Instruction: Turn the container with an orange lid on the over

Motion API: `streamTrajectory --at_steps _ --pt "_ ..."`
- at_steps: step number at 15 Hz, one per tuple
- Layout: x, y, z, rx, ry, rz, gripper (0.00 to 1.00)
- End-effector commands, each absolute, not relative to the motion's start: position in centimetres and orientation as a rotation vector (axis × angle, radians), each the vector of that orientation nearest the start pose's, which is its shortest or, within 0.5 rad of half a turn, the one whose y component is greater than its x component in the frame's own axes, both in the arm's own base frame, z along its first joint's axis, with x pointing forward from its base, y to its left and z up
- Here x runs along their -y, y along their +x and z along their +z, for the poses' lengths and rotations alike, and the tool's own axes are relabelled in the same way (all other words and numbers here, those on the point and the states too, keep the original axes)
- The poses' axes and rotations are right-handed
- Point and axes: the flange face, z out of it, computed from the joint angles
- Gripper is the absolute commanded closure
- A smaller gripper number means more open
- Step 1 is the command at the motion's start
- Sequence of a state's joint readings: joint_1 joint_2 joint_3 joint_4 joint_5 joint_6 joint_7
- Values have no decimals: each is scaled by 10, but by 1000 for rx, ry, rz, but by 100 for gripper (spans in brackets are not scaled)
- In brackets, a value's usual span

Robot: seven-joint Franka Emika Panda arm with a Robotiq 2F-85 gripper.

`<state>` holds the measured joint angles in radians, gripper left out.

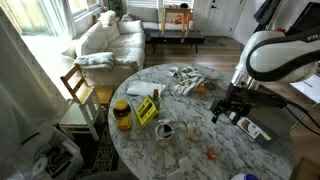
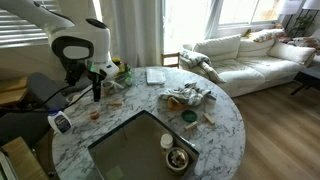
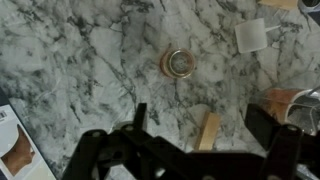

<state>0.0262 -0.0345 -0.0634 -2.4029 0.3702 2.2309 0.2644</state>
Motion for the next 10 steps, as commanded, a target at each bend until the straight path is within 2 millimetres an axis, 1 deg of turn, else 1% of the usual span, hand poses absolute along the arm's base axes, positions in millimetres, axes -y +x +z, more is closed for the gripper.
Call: streamTrajectory --at_steps 1,2,4,7,10 --pt "6 461 345 -745 -2820 237 0" --pt "6 460 351 -698 -2808 242 0" --pt "8 463 347 -666 -2695 304 0" --pt "11 466 330 -646 -2585 405 0" --pt "15 468 302 -651 -2541 487 0"
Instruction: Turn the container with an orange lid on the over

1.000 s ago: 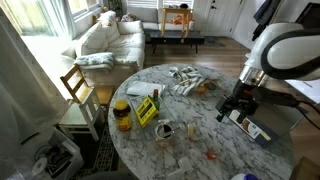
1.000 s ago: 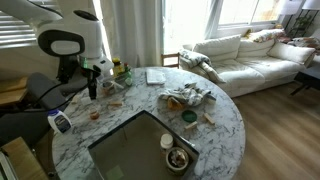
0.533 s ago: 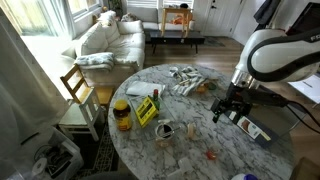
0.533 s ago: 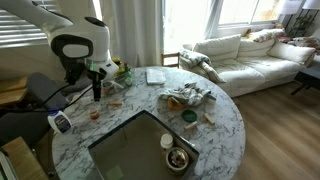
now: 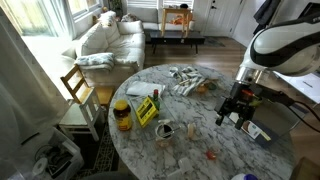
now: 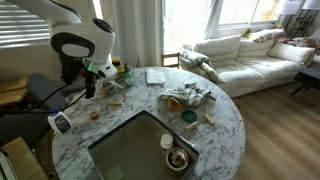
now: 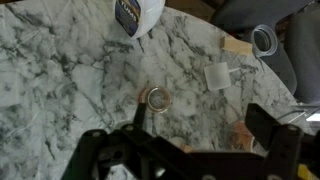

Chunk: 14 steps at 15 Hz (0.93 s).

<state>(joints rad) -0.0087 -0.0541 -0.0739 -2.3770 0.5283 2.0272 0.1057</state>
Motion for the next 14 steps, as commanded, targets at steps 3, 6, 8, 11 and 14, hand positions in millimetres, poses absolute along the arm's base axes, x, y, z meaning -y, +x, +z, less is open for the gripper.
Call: streamTrajectory --at_steps 3,6,8,11,14 --pt "14 463 301 -659 -2579 476 0" --pt "14 469 283 -652 -2579 519 0" --pt "14 471 282 -649 -2581 518 0" --pt "14 473 283 -648 -2582 512 0" --pt "14 473 284 -647 -2582 511 0"
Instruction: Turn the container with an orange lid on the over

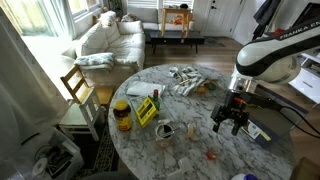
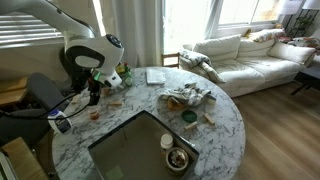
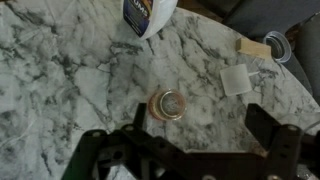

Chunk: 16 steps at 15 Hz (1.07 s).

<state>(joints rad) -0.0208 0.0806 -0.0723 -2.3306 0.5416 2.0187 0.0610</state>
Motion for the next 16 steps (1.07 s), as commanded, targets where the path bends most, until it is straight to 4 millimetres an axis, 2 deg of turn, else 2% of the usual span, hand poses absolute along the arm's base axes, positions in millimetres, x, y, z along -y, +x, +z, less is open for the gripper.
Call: streamTrajectory --at_steps 1,6,11,16 --pt "14 473 284 -647 -2582 511 0" --pt "-4 487 269 -718 -2581 525 0" --pt "-22 502 242 -829 -2613 573 0" --pt "-25 511 214 -922 -2644 633 0"
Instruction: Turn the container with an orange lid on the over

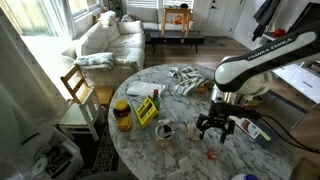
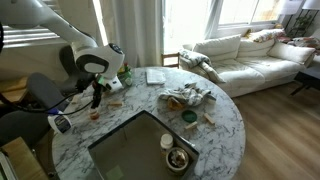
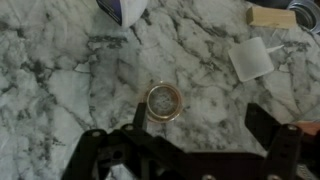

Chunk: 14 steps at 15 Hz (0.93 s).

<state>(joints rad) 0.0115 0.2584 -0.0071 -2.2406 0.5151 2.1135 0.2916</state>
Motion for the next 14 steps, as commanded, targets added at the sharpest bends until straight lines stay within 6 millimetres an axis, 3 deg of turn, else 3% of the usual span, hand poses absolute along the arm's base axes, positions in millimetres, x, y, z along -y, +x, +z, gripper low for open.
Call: streamTrajectory --at_steps 1,6,8,11,14 --pt "-24 511 209 -930 -2649 648 0" --pt "-19 512 188 -926 -2669 709 12" --pt "-20 512 182 -921 -2672 722 28" --pt "-19 513 176 -920 -2678 738 30" --pt "-18 513 171 -922 -2685 754 6"
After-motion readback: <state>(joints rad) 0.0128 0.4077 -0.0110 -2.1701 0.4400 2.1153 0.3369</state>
